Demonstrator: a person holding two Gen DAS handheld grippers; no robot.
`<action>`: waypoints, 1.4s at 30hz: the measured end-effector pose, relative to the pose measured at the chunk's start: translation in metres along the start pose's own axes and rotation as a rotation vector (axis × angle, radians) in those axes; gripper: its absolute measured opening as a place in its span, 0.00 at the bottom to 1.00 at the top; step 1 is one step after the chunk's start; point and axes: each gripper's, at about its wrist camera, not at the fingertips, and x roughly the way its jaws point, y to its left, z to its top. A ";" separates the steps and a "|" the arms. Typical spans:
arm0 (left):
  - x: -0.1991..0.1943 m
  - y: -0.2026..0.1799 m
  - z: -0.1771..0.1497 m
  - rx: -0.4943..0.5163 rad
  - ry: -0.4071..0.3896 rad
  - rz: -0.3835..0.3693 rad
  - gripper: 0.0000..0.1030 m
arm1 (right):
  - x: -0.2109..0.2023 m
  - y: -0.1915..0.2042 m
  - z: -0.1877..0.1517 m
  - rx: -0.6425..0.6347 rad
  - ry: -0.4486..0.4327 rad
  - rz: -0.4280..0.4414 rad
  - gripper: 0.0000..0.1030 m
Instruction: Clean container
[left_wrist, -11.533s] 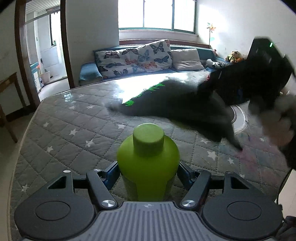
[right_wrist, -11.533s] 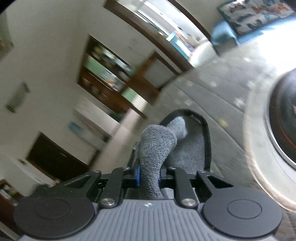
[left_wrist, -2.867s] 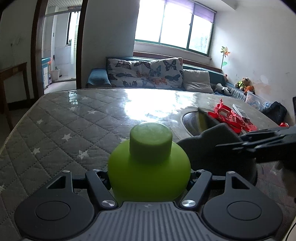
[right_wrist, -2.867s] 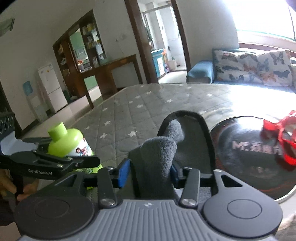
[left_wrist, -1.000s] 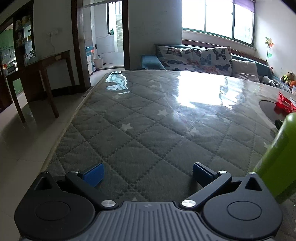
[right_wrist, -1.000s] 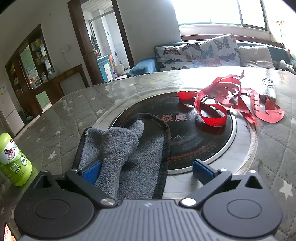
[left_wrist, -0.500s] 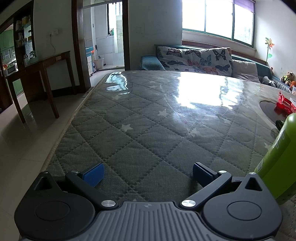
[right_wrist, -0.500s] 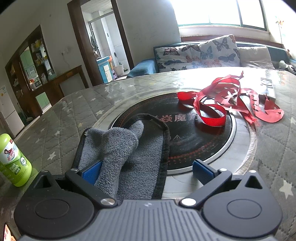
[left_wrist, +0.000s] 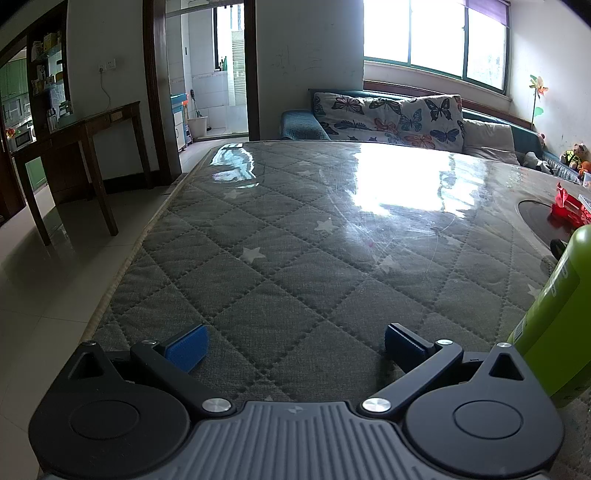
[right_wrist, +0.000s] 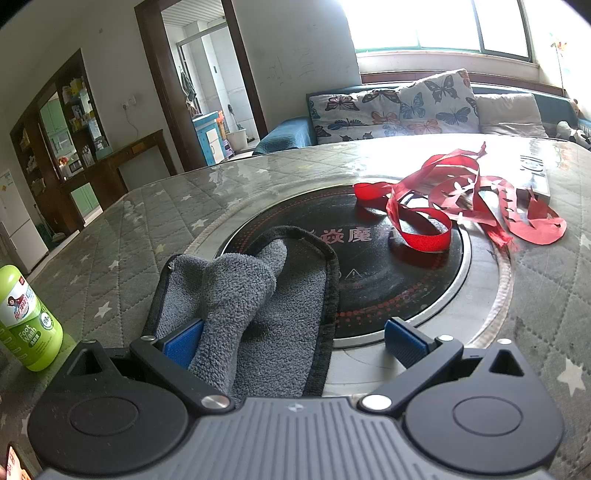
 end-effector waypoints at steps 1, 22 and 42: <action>0.000 0.000 0.000 0.000 0.000 0.000 1.00 | 0.000 0.000 0.000 0.000 0.000 0.000 1.00; 0.000 0.001 0.001 0.000 0.000 0.000 1.00 | -0.006 0.000 0.000 0.004 0.001 0.000 1.00; 0.000 0.002 0.001 0.000 0.000 0.000 1.00 | -0.008 0.001 -0.001 0.006 0.001 0.000 1.00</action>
